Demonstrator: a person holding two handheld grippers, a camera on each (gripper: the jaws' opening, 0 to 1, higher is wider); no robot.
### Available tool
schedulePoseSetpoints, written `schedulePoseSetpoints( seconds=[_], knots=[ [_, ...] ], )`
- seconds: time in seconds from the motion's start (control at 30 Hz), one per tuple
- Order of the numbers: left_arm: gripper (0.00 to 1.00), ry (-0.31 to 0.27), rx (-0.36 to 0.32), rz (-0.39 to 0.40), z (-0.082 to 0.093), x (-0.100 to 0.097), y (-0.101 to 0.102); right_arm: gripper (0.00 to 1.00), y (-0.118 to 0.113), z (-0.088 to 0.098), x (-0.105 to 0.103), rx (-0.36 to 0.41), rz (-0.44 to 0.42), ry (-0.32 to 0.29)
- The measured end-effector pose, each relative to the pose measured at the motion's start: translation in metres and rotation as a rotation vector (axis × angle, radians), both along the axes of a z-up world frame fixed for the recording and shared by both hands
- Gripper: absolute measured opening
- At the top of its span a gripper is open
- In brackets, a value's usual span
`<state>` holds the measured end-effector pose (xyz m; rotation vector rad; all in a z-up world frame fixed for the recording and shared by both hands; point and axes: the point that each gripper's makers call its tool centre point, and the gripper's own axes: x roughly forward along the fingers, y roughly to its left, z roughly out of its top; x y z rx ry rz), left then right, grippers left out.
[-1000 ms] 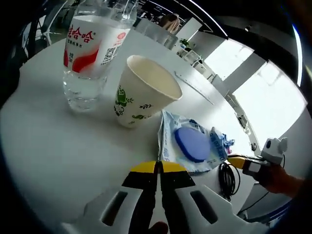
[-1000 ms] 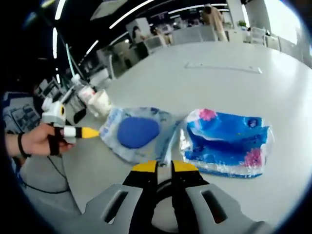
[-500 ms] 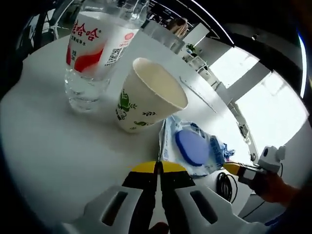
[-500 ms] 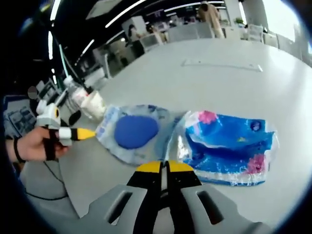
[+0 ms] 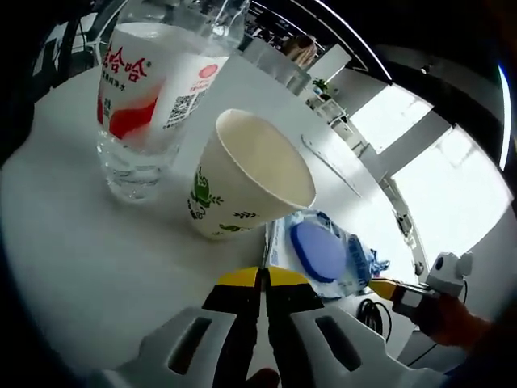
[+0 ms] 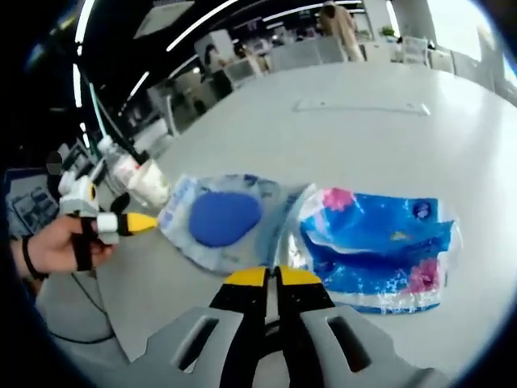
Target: Arrange the tabletop items into an orderly group along one side of the table until the central work area is clear of visible clutter.
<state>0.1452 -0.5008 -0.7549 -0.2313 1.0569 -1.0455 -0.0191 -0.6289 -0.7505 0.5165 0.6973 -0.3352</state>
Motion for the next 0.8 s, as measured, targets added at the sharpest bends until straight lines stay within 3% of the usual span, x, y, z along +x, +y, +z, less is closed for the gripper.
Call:
schedulePoseSetpoints(
  seconds=[0.23,0.8],
  knots=[
    [0.07,-0.004,-0.006,-0.003,0.007,-0.005,0.007,0.05,0.005,0.002,-0.004,-0.004,0.001,-0.001],
    [0.09,-0.029,-0.002,-0.053,0.012,-0.022,0.034,0.12,0.014,0.003,-0.041,-0.006,-0.028,-0.004]
  ],
)
